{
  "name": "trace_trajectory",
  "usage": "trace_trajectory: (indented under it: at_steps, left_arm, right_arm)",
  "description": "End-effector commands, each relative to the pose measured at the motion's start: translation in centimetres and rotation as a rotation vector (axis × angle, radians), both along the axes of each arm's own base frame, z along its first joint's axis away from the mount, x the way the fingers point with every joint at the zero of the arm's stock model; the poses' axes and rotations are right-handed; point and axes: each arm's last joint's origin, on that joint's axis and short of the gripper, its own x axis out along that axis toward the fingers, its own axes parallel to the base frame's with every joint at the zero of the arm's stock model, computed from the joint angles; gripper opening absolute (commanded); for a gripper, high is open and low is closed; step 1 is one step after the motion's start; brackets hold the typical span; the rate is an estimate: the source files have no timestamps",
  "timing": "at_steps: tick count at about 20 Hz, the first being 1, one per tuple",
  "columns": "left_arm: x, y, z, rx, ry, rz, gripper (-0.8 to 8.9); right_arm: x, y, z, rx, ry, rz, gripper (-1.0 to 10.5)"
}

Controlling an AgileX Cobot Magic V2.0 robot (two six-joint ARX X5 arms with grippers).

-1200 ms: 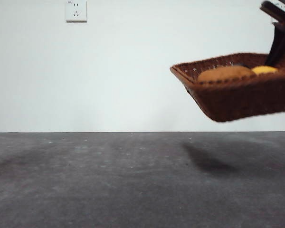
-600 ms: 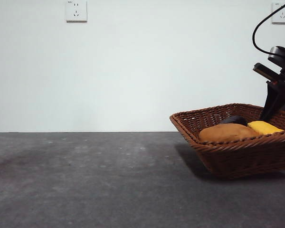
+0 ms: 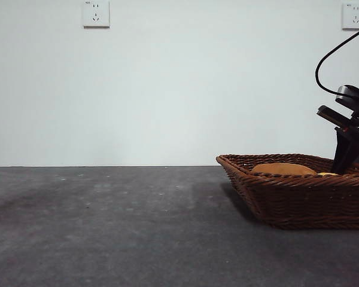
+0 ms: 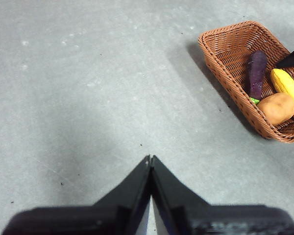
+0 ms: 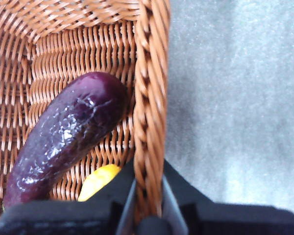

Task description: Help me put the vegetables on the table into the basket

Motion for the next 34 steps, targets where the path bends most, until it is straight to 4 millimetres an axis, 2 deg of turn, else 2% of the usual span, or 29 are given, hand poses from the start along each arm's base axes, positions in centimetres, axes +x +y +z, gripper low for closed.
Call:
trace_trajectory:
  at_steps: [1, 2, 5, 7, 10, 12, 14, 15, 19, 21, 24, 26, 28, 34]
  left_arm:
    - [0.0, 0.0, 0.1, 0.006, -0.008, -0.006, -0.07]
    - [0.0, 0.0, 0.1, 0.006, -0.007, -0.006, -0.07]
    - [0.0, 0.0, 0.1, 0.006, -0.007, -0.006, -0.07]
    - [0.0, 0.0, 0.1, 0.006, -0.007, -0.006, -0.07]
    - [0.0, 0.0, 0.1, 0.006, -0.007, -0.007, -0.07]
    - [0.0, 0.0, 0.1, 0.006, -0.007, -0.008, -0.07]
    - [0.0, 0.0, 0.1, -0.007, -0.006, -0.025, -0.07]
    - [0.0, 0.0, 0.1, -0.011, -0.006, -0.031, -0.07]
    - [0.0, 0.0, 0.1, -0.006, -0.006, -0.035, -0.07]
    - [0.0, 0.0, 0.1, -0.006, -0.006, -0.035, -0.07]
    - [0.0, -0.1, 0.1, -0.007, -0.006, -0.037, -0.07]
    - [0.0, -0.1, 0.1, -0.010, -0.005, -0.042, -0.07]
    - [0.0, -0.2, 0.1, -0.028, -0.003, -0.065, -0.07]
    - [0.0, -0.2, 0.1, -0.031, -0.001, -0.069, -0.05]
  right_arm:
    - [0.1, 0.0, -0.9, -0.016, 0.013, 0.009, 2.4]
    - [0.2, 0.0, -0.6, -0.007, -0.001, 0.013, 2.9]
    - [0.6, 0.0, 1.4, -0.012, -0.050, 0.012, 2.9]
    - [0.4, -0.1, 4.4, -0.031, -0.085, 0.004, 2.9]
    - [-1.2, 0.0, 10.3, -0.080, -0.098, 0.024, 2.8]
    - [-3.6, 0.3, 13.9, -0.080, -0.084, 0.060, 2.4]
    - [-6.8, 1.0, 16.7, -0.078, -0.110, 0.106, 0.6]
    - [-8.8, 1.5, 18.2, -0.081, -0.134, 0.122, 0.2]
    - [-14.8, 2.7, 22.0, -0.089, -0.251, 0.166, -0.1]
    - [-17.2, 3.2, 23.0, -0.088, -0.294, 0.188, -0.1]
    - [-20.8, 3.5, 23.4, -0.092, -0.249, 0.239, -0.1]
    - [-22.2, 3.6, 23.7, -0.091, -0.279, 0.240, -0.1]
    - [-22.9, 3.6, 24.0, -0.087, -0.297, 0.228, -0.1]
    - [-22.9, 3.5, 24.0, -0.083, -0.292, 0.218, 0.0]
